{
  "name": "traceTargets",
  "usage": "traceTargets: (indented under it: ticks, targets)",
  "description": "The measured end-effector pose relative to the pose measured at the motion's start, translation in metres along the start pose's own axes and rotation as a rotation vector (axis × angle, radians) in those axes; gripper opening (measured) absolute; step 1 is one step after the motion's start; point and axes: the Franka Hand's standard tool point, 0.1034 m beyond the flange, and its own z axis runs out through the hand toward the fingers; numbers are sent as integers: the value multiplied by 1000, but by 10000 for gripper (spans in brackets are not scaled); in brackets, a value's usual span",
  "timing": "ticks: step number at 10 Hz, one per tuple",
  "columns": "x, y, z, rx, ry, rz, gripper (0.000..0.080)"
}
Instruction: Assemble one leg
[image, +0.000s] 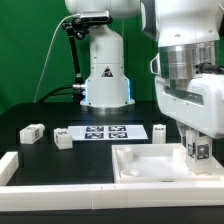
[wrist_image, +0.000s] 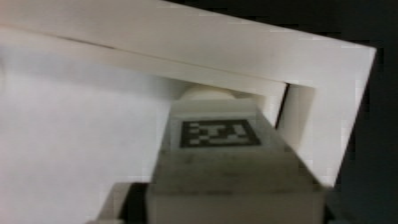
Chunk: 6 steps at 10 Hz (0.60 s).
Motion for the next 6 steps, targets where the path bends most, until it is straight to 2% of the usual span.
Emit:
traceTargets:
  ticks: [3,6]
  targets:
    - [2,0,0,5,-30,257,292]
    - [0,-1,0,-3,-53,464,292]
